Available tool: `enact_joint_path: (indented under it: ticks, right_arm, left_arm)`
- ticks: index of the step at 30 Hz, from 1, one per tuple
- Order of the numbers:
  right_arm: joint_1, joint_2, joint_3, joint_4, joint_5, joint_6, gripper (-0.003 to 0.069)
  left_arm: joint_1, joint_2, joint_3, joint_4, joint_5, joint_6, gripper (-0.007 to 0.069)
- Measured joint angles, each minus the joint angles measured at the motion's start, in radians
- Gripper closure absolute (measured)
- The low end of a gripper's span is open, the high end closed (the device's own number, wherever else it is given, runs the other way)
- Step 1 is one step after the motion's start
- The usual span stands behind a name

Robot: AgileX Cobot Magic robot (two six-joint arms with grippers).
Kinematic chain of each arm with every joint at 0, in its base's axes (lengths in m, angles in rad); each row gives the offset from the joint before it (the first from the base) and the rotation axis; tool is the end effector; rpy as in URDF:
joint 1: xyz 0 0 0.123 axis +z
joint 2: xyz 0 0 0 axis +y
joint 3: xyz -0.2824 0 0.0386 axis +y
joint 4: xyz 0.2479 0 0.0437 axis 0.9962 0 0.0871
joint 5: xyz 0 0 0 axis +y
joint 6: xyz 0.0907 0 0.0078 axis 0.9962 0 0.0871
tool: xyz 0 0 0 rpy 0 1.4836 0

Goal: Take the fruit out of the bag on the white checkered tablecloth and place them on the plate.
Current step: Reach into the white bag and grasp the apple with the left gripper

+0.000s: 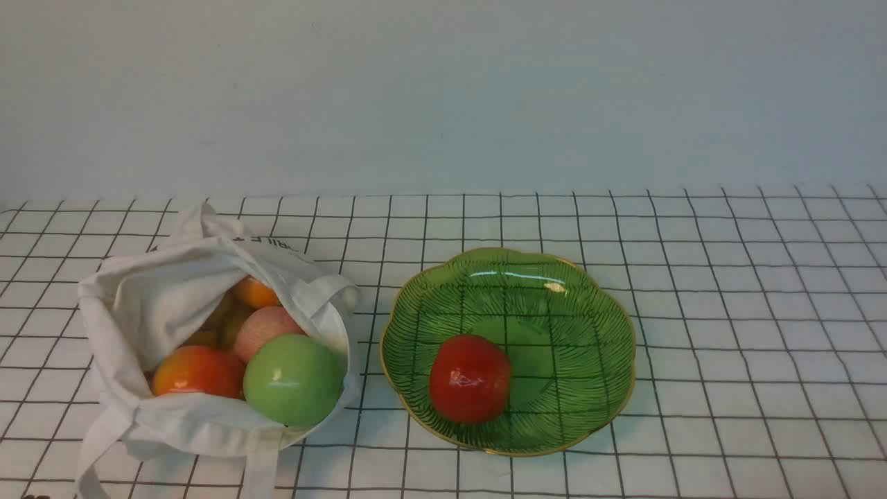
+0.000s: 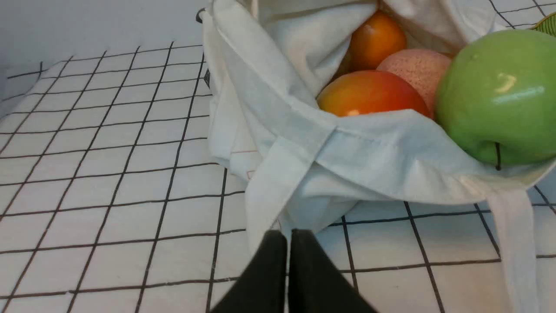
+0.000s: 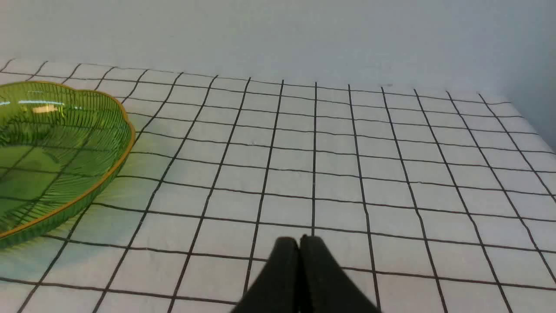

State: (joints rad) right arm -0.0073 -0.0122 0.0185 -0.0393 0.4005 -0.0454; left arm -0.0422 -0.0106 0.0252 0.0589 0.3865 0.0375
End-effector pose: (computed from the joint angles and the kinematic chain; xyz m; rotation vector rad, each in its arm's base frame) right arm 0.0517 -0.0018 0.1716 -0.0598 1.8898 -0.0752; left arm 0.0523 -0.0002 0.1705 0.1112 1.8811 0.0551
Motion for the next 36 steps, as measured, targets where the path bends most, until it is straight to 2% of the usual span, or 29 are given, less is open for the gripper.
enact_joint_path:
  ticks: [22,26,30,33,36]
  right_arm:
    - [0.000,0.000,0.000,0.000,0.000,0.000,0.0673]
    - [0.000,0.000,0.000,0.000,0.000,0.000,0.0673]
    - [0.000,0.000,0.000,0.000,0.000,0.000,0.0673]
    - [0.000,0.000,0.000,0.000,0.000,0.000,0.0673]
    - [0.000,0.000,0.000,0.000,0.000,0.000,0.0673]
  left_arm:
    - [0.000,0.000,0.001,0.016,-0.022,0.007,0.0632]
    - [0.000,0.000,0.002,-0.072,-0.135,-0.073,0.0632]
    - [0.000,0.000,0.003,-0.239,-0.274,-0.186,0.0632]
    - [0.000,0.000,0.003,-0.327,-0.360,-0.226,0.0632]
    - [0.000,0.000,0.003,-0.360,-0.416,-0.233,0.0632]
